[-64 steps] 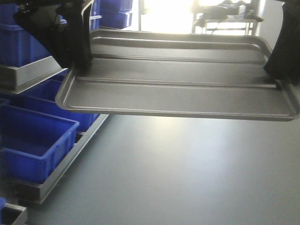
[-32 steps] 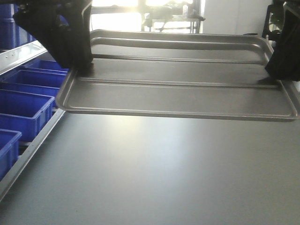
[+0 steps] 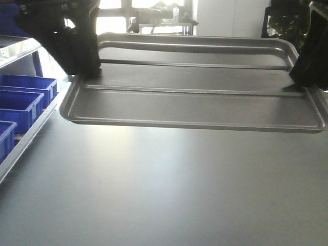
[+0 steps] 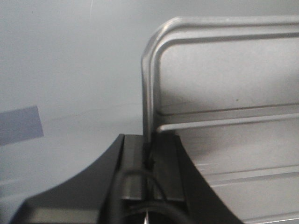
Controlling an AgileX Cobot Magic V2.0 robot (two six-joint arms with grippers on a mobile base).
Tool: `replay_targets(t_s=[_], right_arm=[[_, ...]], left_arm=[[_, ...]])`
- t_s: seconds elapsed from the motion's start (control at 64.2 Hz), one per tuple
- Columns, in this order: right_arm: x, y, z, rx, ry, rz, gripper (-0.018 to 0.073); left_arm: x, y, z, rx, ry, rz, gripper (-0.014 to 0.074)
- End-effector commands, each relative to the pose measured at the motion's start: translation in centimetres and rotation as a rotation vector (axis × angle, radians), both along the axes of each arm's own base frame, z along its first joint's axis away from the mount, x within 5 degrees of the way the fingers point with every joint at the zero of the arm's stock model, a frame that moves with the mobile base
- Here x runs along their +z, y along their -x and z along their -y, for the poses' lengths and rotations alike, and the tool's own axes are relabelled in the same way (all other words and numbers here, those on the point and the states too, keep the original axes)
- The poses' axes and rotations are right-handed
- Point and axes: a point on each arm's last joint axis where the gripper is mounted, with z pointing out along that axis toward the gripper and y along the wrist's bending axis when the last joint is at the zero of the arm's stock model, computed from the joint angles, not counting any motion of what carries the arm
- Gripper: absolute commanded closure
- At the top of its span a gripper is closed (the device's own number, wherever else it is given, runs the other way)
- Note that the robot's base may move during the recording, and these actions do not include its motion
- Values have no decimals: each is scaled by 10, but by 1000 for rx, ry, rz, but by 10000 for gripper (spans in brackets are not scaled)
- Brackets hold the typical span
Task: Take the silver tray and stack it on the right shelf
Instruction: 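Hold the tray level in both grippers while the base drives across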
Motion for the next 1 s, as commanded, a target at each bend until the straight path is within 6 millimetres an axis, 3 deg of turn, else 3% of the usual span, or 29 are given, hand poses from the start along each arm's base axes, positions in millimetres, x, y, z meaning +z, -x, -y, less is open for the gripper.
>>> replay_targets(t_s=[0.0, 0.982], right_arm=[[18, -1, 0, 23, -15, 102, 503], [18, -1, 0, 23, -14, 101, 503]], left_arm=[[22, 4, -3, -28, 49, 82, 697], [22, 4, -2, -28, 57, 74, 697]])
